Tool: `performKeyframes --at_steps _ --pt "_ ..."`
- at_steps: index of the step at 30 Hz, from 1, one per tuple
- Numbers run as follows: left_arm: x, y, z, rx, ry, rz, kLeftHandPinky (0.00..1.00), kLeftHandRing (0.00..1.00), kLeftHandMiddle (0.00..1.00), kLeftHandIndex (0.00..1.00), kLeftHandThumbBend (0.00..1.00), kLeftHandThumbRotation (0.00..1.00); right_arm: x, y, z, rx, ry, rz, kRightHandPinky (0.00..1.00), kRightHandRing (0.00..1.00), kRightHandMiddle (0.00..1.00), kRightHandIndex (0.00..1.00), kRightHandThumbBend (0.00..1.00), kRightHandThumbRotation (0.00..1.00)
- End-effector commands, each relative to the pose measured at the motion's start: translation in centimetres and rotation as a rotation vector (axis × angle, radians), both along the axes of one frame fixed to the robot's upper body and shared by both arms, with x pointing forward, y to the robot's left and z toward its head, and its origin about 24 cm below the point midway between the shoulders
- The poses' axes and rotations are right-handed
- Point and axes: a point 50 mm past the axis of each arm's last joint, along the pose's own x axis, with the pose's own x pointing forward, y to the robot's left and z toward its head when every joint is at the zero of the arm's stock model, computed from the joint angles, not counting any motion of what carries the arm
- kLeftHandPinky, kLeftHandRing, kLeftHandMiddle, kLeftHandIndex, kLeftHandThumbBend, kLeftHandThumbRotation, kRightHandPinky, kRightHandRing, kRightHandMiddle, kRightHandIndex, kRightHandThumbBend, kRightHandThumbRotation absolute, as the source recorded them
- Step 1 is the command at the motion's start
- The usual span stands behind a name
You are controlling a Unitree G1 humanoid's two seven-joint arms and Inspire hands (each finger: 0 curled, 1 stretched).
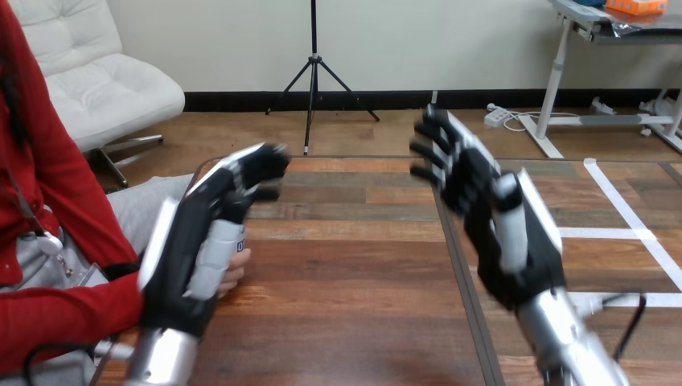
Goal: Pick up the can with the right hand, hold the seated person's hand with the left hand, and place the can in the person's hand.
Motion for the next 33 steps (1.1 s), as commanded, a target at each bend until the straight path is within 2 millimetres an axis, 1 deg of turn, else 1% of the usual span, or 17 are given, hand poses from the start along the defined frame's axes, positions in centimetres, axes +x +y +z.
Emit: performKeyframes --at_steps 1,7,14,22,28,33 --pt "0.5 0.6 2.1 -0.041 -0.085 0.037 0.63 0.73 0.72 0.7 0.63 1.0 -0.1 0.1 1.1 0.057 -0.062 -0.003 0.88 0.9 0.92 0.92 0.96 1.0" --pt "0.7 0.9 2.4 -0.059 -0.084 0.054 0.61 0.71 0.71 0.68 0.57 1.0 -0.8 0.1 0.6 0.08 -0.042 -0.003 0.87 0.9 0.92 0.92 0.95 1.0" --pt "0.9 0.8 2.8 -0.068 -0.102 0.07 0.6 0.7 0.71 0.68 0.57 1.0 -1.1 0.4 0.5 0.112 -0.038 -0.01 0.87 0.89 0.92 0.92 0.96 1.0" --pt "1.0 0.2 2.6 -0.07 -0.113 0.078 0.61 0.7 0.7 0.67 0.54 1.0 -1.3 0.6 0.4 0.125 -0.038 -0.025 0.87 0.89 0.91 0.92 0.96 1.0" --pt "1.2 -0.2 2.0 -0.075 -0.102 0.091 0.61 0.71 0.72 0.68 0.54 0.96 -1.3 0.8 0.4 0.129 -0.041 -0.024 0.91 0.89 0.91 0.92 0.95 1.0" --pt "1.3 -0.3 1.6 -0.092 -0.09 0.094 0.61 0.72 0.73 0.7 0.54 0.95 -1.3 0.8 0.4 0.137 -0.04 -0.026 0.92 0.89 0.91 0.92 0.93 1.0"
